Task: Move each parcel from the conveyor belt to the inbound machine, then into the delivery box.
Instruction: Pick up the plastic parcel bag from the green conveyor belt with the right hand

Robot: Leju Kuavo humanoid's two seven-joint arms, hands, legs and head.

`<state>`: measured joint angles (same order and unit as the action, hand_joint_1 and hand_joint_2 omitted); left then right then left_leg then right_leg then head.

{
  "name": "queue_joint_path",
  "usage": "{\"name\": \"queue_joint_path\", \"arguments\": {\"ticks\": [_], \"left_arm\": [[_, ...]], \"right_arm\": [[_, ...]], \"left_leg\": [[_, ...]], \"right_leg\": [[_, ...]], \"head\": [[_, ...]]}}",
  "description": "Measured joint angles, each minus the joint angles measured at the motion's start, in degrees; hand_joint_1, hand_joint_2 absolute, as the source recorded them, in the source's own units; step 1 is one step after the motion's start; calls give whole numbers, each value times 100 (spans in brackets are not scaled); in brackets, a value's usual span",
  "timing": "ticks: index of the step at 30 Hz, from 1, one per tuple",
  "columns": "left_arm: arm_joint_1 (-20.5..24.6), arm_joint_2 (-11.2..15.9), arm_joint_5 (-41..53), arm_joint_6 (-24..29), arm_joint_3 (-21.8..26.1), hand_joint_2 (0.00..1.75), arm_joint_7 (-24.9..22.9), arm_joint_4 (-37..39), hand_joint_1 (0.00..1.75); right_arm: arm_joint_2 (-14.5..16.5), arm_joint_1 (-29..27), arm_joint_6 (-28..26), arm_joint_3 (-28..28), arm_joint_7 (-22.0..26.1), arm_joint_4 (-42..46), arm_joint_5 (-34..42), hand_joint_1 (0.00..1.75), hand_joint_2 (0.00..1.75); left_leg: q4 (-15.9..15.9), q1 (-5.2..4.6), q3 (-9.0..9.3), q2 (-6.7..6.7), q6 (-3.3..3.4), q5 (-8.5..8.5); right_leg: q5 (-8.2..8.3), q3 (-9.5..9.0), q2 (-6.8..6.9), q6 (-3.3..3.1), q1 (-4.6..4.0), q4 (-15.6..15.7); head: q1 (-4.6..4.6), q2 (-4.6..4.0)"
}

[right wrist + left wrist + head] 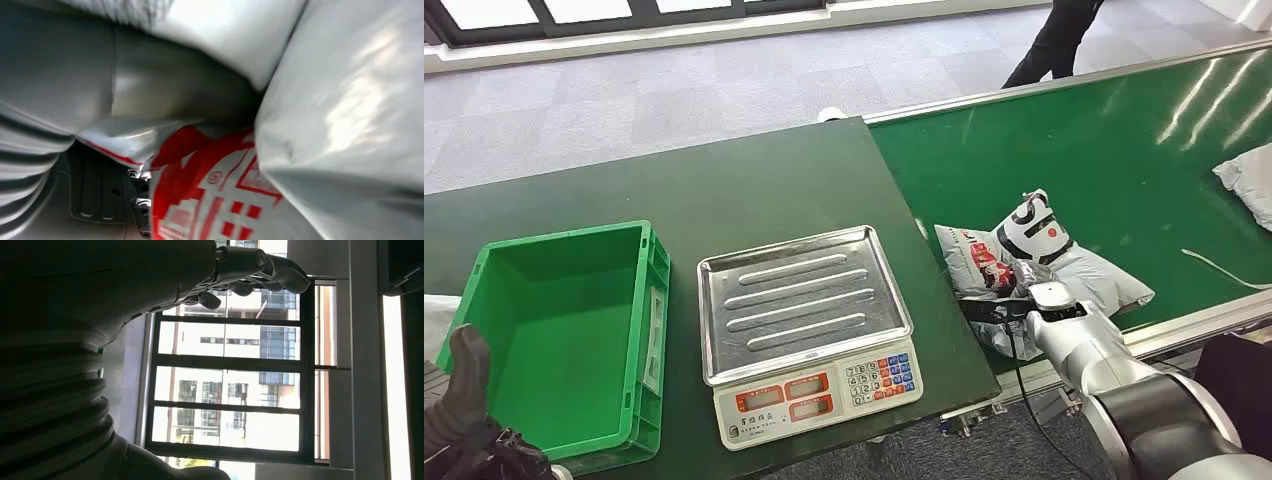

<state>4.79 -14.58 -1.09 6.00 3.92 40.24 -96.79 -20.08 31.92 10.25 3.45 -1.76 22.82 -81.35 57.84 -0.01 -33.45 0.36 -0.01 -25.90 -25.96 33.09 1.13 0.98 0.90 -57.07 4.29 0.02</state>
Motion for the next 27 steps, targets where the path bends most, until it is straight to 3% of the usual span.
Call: {"name": "queue_joint_path", "arguments": {"ticks": [7,12,16,27], "left_arm": [[-24,0,0,0,78,175,0,-56,0],[-68,0,4,16,142,175,0,-171,0],[-91,0,10,19,180,175,0,-255,0],[-197,0,66,0,257,175,0,-432,0]], "right_arm": [[35,-1,-188,5,-253,86,-58,175,175],[103,-133,-778,22,-1049,624,-353,175,175],[153,-226,-835,22,-1361,1244,-484,175,175],[272,-1225,-133,38,-2394,4470,-875,175,175]], "left_leg": [[0,0,0,-1,0,2],[0,-1,-7,-2,-1,5],[0,0,-10,-6,-2,6],[0,0,-27,-12,-1,6]], "right_leg": [[6,-1,1,-2,0,-1],[8,6,1,-1,1,-2],[7,8,9,-1,0,-2],[5,24,18,-3,0,-2]], "head": [[-1,-1],[-1,0],[-1,0],[0,-1]]}}
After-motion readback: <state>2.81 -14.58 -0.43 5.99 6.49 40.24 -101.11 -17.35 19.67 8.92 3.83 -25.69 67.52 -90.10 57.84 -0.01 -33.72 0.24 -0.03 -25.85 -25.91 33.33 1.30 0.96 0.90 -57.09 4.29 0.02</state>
